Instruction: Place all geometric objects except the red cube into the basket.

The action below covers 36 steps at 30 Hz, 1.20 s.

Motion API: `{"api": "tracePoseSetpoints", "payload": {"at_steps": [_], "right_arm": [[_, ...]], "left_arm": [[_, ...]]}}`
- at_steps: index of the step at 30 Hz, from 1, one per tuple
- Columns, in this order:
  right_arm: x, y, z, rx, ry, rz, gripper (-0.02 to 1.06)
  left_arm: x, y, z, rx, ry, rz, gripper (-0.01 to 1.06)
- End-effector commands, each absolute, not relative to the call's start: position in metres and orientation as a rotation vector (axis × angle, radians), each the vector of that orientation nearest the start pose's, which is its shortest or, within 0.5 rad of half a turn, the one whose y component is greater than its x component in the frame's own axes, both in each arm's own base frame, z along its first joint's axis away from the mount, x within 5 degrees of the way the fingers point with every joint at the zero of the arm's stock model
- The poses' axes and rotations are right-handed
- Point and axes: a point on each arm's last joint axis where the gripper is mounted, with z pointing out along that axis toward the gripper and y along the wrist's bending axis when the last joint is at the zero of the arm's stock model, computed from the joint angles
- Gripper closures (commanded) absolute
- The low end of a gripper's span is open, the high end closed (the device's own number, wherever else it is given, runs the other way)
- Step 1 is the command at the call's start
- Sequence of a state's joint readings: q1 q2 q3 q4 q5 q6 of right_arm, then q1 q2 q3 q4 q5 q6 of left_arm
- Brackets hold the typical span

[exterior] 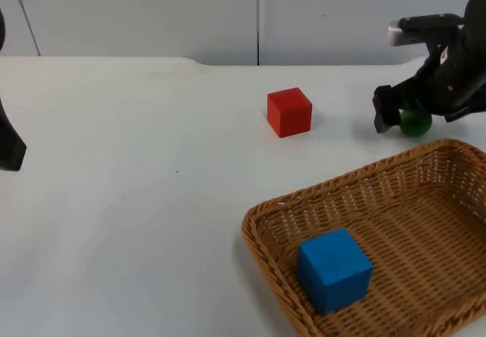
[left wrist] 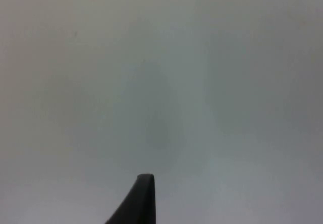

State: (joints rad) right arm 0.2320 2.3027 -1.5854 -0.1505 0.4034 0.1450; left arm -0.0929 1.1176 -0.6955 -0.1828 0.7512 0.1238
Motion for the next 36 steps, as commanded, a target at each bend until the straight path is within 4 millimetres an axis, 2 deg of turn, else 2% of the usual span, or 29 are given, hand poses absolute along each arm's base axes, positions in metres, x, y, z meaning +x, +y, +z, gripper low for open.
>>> {"api": "tracePoseSetpoints", "payload": {"at_steps": [1, 4, 6, 7, 9, 11, 12, 13, 14, 15, 17, 18, 21, 22, 26, 27, 31, 32, 36], "right_arm": [[0.472, 0.105, 0.103, -0.265, 2.553, 0.015, 0.23], [0.472, 0.105, 0.103, -0.265, 2.550, 0.016, 0.59], [0.471, 0.105, 0.107, -0.264, 2.550, 0.015, 0.89], [0.471, 0.105, 0.107, -0.264, 2.550, 0.015, 0.89], [0.470, 0.104, 0.120, -0.258, 2.548, 0.012, 1.05], [0.466, 0.103, 0.144, -0.250, 2.535, 0.008, 1.05], [0.466, 0.103, 0.144, -0.250, 2.535, 0.008, 1.05], [0.463, 0.102, 0.156, -0.246, 2.535, 0.004, 1.05], [0.460, 0.101, 0.172, -0.241, 2.526, 0.002, 1.05], [0.452, 0.098, 0.197, -0.232, 2.526, -0.006, 1.05], [0.449, 0.097, 0.202, -0.230, 2.535, -0.011, 1.05], [0.440, 0.094, 0.227, -0.220, 2.532, -0.017, 1.05], [0.418, 0.088, 0.268, -0.204, 2.515, -0.023, 1.05], [0.418, 0.088, 0.268, -0.204, 2.515, -0.023, 1.05], [0.380, 0.079, 0.302, -0.192, 2.466, -0.013, 1.05], [0.380, 0.079, 0.302, -0.192, 2.466, -0.013, 1.05], [0.334, 0.069, 0.315, -0.169, 2.460, -0.002, 1.05], [0.334, 0.069, 0.315, -0.169, 2.460, -0.002, 1.05], [0.305, 0.062, 0.307, -0.169, 2.495, -0.001, 1.05]], "left_arm": [[0.195, -0.030, 0.253, 0.142, 2.634, -0.207, 0.00], [0.195, -0.030, 0.253, 0.142, 2.634, -0.207, 0.00], [0.195, -0.030, 0.254, 0.140, 2.632, -0.209, 0.00], [0.195, -0.030, 0.254, 0.140, 2.632, -0.209, 0.00], [0.195, -0.030, 0.254, 0.140, 2.632, -0.209, 0.00], [0.195, -0.030, 0.254, 0.140, 2.632, -0.209, 0.00], [0.195, -0.030, 0.254, 0.140, 2.632, -0.209, 0.00], [0.195, -0.030, 0.254, 0.140, 2.632, -0.209, 0.00], [0.195, -0.030, 0.254, 0.140, 2.632, -0.209, 0.00], [0.195, -0.030, 0.254, 0.140, 2.632, -0.209, 0.00], [0.195, -0.030, 0.254, 0.142, 2.632, -0.207, 0.00], [0.195, -0.030, 0.254, 0.144, 2.632, -0.206, 0.00], [0.195, -0.030, 0.253, 0.145, 2.634, -0.206, 0.00], [0.195, -0.030, 0.253, 0.145, 2.634, -0.206, 0.00], [0.195, -0.030, 0.253, 0.145, 2.634, -0.206, 0.00], [0.195, -0.030, 0.253, 0.145, 2.634, -0.206, 0.00], [0.195, -0.030, 0.253, 0.145, 2.634, -0.206, 0.00], [0.195, -0.030, 0.253, 0.145, 2.634, -0.206, 0.00], [0.195, -0.029, 0.253, 0.146, 2.634, -0.204, 0.00]]}}
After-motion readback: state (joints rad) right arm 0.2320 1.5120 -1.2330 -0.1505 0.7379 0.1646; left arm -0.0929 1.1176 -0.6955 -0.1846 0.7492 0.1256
